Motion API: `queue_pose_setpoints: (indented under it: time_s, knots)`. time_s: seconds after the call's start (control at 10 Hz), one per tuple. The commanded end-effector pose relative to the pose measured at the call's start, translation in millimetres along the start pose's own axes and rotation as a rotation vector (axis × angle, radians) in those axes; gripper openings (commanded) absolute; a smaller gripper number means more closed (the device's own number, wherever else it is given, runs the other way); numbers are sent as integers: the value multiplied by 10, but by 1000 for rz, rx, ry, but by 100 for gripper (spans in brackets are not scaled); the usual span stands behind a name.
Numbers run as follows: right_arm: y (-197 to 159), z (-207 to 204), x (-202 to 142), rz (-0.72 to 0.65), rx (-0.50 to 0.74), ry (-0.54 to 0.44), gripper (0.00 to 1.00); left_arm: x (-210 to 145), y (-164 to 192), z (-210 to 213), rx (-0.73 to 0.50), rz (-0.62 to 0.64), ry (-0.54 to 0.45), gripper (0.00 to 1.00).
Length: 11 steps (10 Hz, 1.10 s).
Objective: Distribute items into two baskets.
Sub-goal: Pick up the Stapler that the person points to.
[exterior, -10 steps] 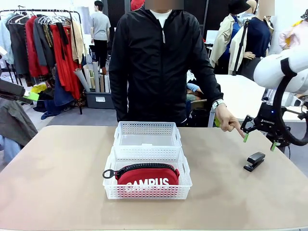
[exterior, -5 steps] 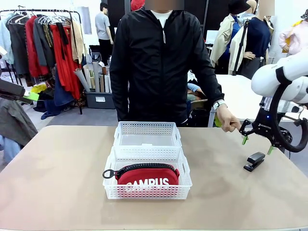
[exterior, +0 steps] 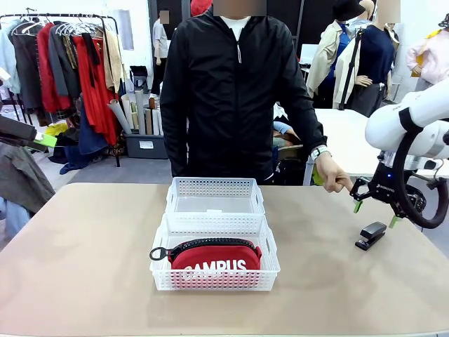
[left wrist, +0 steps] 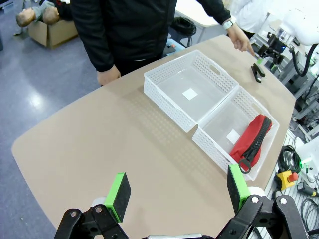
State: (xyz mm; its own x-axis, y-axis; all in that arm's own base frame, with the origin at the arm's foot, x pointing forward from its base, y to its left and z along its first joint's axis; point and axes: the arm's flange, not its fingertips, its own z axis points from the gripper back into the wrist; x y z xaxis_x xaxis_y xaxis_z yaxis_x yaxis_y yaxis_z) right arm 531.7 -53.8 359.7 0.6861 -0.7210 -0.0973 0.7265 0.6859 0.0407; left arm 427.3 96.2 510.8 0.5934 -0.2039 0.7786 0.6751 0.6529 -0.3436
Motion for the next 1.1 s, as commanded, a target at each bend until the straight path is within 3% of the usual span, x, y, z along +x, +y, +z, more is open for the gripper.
queue_pose_setpoints:
  time_s: [0.0, 1.0]
  knots:
    - [-12, -105, 24, -39, -20, -62, 100, 2, -3, 11, -2, -5, -5, 100]
    - [-60, -518, 156, -87, -25, -136, 100, 2, -3, 11, -2, -5, -5, 100]
